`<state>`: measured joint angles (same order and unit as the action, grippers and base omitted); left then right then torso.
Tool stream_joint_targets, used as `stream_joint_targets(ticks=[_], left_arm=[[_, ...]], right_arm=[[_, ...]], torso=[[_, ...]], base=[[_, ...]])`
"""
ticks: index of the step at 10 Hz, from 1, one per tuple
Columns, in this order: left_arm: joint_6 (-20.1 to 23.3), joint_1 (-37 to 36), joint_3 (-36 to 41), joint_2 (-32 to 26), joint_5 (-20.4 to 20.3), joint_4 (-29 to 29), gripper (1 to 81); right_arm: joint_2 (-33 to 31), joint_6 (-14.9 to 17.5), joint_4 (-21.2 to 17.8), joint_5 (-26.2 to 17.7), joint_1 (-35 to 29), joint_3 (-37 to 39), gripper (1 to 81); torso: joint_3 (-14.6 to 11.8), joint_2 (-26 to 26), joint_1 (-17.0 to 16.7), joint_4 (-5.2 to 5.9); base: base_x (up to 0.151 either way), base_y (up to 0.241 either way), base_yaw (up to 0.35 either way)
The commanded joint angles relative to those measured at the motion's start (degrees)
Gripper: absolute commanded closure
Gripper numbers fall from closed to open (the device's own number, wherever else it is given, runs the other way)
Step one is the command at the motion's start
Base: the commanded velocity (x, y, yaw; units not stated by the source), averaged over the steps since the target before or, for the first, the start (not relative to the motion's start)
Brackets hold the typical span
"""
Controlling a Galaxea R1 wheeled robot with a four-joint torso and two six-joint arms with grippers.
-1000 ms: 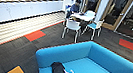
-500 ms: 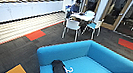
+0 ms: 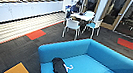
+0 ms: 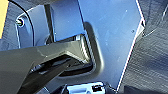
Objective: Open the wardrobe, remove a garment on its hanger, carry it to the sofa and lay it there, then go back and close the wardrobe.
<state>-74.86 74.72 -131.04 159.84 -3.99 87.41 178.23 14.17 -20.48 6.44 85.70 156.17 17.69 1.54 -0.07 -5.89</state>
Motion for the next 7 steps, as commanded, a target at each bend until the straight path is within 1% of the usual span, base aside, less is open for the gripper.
stream_joint_targets(ticks=[1, 3, 6, 7], left_arm=[[0.3, -2.1, 0.8, -0.3, 1.1, 0.4, 1.0], [0.3, -2.0, 0.9, -0.3, 1.1, 0.4, 1.0], [0.9, -1.8, 0.8, -0.3, 1.0, 0.3, 1.0], [0.9, -1.7, 0.9, -0.3, 1.0, 0.3, 1.0]], right_arm=[[0.3, 0.2, 0.0, -4.1, -0.7, -0.4, 1.0], [0.3, 0.2, 0.0, -4.1, -0.7, -0.4, 1.0], [0.3, 0.2, 0.0, -4.1, -0.7, -0.4, 1.0], [0.3, 0.2, 0.0, -4.1, -0.7, -0.4, 1.0]], torso=[[0.0, 0.0, 0.1, 0.0], [0.0, 0.0, 0.1, 0.0], [0.0, 0.0, 0.1, 0.0], [0.0, 0.0, 0.1, 0.0]], base=[[-0.104, 0.0, 0.0], [-0.104, 0.0, 0.0], [-0.083, 0.0, 0.0], [0.0, 0.0, 0.0]])
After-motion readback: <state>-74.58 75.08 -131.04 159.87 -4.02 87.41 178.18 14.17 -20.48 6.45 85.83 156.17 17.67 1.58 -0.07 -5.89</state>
